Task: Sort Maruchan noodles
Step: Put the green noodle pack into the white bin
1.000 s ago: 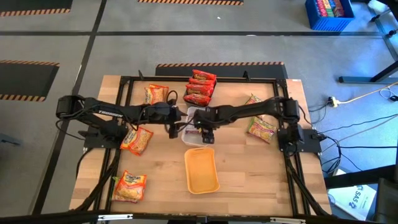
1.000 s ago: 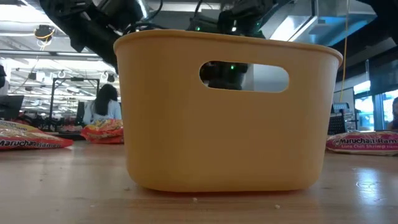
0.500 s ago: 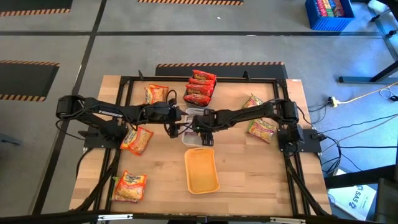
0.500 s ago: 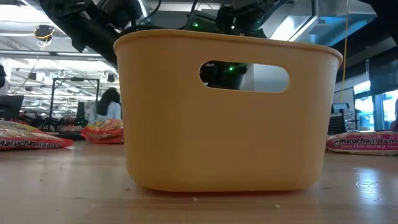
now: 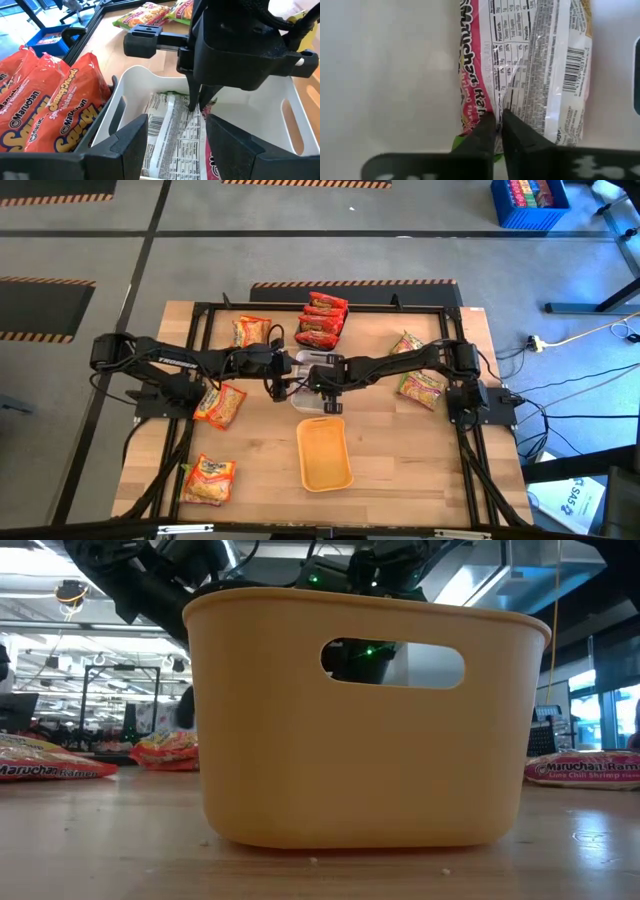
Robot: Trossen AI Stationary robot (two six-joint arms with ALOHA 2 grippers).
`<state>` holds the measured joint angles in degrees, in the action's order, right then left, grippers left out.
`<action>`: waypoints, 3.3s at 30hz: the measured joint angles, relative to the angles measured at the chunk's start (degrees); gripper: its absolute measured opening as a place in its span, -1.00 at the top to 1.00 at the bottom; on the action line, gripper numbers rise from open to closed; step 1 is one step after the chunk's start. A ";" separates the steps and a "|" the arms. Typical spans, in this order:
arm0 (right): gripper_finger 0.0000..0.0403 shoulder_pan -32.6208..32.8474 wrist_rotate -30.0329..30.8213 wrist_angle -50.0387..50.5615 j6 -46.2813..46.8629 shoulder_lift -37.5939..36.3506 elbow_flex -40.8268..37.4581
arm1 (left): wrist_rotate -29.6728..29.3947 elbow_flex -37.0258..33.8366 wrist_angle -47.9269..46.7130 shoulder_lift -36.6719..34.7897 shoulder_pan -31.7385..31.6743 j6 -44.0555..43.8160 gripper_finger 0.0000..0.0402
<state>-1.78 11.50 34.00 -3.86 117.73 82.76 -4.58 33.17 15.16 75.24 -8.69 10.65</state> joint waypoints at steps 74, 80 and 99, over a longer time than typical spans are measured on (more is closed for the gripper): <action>-0.72 1.77 -2.07 -6.25 3.98 -2.20 -0.19 | -6.10 5.73 -17.40 3.46 16.37 -2.61 0.03; -0.72 1.75 -2.07 -7.79 4.92 -1.50 -0.11 | -3.45 8.47 -18.40 8.27 16.16 -1.00 0.03; -0.72 2.24 -1.98 -7.05 3.20 -0.83 -0.15 | -1.92 15.47 -24.00 19.34 15.80 -2.01 0.41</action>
<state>0.45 9.52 26.95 -0.66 116.90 82.61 -6.50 48.64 -8.84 94.59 7.11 8.64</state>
